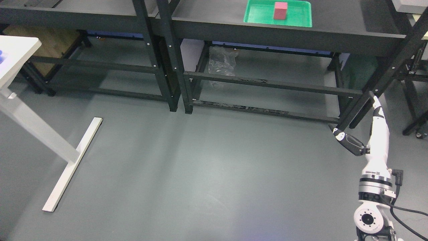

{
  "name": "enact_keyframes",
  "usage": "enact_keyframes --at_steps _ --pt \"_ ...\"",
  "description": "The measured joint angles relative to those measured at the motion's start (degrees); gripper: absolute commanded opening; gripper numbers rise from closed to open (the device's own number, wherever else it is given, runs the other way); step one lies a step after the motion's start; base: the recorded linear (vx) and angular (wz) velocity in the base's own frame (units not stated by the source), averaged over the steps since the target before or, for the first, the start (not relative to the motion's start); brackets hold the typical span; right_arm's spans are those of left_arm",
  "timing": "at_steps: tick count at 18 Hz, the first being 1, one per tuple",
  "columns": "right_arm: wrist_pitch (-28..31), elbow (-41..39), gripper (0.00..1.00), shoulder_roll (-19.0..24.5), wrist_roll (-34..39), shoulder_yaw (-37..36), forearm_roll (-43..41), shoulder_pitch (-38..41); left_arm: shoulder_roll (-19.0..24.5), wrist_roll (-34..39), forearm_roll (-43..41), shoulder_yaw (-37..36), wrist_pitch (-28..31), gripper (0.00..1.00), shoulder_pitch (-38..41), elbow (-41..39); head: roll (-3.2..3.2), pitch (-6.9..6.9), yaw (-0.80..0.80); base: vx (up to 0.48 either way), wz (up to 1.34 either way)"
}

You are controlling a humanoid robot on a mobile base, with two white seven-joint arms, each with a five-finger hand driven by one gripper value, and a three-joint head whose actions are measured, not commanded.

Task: Pick pink block from left shelf to tray
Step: 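Reach the right hand over the green tray toward the pink block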

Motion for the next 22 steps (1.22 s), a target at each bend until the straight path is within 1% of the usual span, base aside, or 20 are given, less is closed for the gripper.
enact_keyframes --at_steps 4,9,14,22 --pt "0.36 -0.55 0.99 0.00 5.46 -0.02 5.88 -2.20 0.00 0.00 0.00 0.00 0.00 1.00 0.00 0.00 0.00 0.00 0.00 0.198 -0.29" --pt "0.52 -1.12 0.99 0.00 7.86 0.81 13.43 -3.45 0.00 0.00 0.00 0.00 0.00 1.00 0.00 0.00 0.00 0.00 0.00 0.234 -0.06" --pt "0.57 -1.49 1.00 0.00 8.29 1.54 21.04 -4.11 0.00 0.00 0.00 0.00 0.00 1.00 0.00 0.00 0.00 0.00 0.00 0.266 0.12" --pt "-0.02 -1.94 1.00 0.00 6.15 2.72 33.56 -4.68 0.00 0.00 0.00 0.00 0.01 1.00 0.00 0.00 0.00 0.00 0.00 0.277 0.17"
